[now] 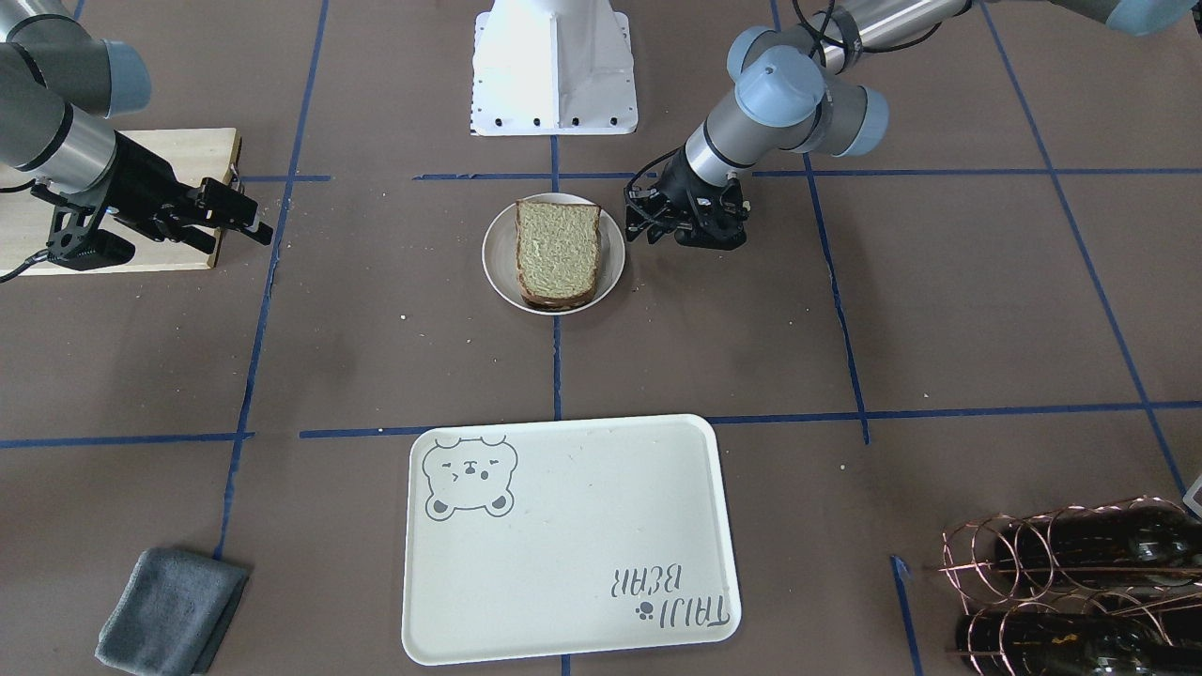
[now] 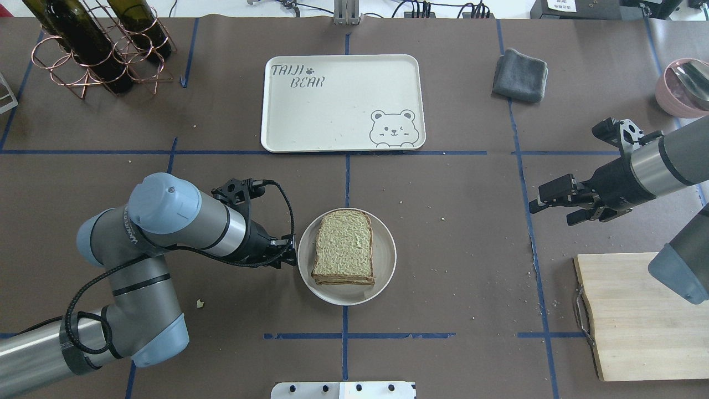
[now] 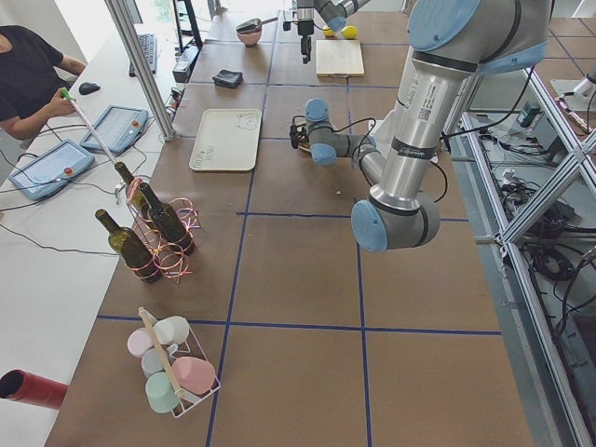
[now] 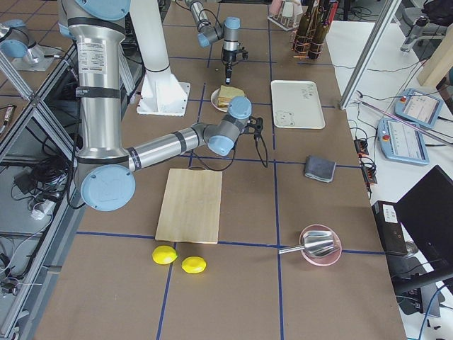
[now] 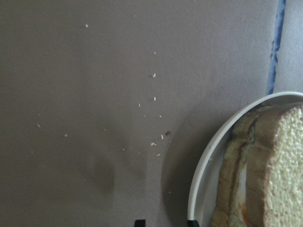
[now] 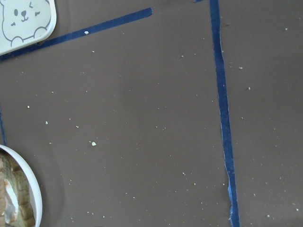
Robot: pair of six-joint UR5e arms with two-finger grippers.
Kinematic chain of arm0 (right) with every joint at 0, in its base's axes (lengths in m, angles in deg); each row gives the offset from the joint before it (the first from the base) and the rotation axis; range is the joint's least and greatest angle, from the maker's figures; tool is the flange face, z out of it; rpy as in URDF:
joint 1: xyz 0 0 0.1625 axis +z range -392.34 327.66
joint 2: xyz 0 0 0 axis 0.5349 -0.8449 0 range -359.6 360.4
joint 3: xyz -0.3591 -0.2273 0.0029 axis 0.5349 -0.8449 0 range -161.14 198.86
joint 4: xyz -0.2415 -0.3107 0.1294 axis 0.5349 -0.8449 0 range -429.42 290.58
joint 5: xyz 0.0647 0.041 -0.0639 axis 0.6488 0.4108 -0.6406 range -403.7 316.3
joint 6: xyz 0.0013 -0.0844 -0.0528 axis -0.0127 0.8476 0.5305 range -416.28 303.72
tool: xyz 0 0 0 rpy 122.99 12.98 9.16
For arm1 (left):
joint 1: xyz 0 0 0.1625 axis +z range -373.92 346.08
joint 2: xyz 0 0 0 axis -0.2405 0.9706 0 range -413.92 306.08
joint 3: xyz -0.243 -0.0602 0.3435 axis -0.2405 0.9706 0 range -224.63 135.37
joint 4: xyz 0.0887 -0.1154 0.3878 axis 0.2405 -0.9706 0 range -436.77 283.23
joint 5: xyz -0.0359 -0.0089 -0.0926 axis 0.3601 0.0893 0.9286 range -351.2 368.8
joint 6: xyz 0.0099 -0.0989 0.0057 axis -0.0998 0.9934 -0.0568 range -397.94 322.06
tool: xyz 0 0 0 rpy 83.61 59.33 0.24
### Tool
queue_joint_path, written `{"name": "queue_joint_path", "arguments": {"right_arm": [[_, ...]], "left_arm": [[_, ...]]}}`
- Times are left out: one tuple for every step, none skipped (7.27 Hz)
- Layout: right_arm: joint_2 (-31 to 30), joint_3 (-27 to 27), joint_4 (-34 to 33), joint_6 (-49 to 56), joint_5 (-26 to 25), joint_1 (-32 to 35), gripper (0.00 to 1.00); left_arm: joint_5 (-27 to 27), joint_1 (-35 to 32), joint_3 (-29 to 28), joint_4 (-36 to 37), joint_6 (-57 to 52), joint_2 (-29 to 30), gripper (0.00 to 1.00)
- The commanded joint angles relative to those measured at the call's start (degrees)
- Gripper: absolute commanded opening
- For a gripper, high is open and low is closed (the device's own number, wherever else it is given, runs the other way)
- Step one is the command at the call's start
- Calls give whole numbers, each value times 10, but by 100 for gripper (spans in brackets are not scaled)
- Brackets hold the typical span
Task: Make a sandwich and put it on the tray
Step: 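Move the left gripper to the plate edge while the right arm withdraws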
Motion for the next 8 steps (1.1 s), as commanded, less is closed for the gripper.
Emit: {"name": "queue_joint_path", "arguments": {"right_arm": [[-3,-1,0,0,-2,0,100],[-3,-2,0,0,-3,-1,100],[-4,-2,0,0,-4,-1,100],[-3,-4,1,0,-4,-2,100],[-4,-5,3,0,-5,-1,100],[-5,-5,3,0,-5,-1,100],[-8,-4,4,0,-5,-1,100],[-9,-3,6,0,-5,-1,100]], "left_arm": [[-1,6,-10,0,1,15,41],[0,6,-15,0,1,21,37],[0,8,-22,0,1,23,37],[-24,8,-32,0,2,33,34],[-34,9,-39,-1,1,38,31],[-35,9,-40,-1,1,38,29],[-35,13,-46,-2,1,39,29],[-35,13,-48,-2,1,39,29]]}}
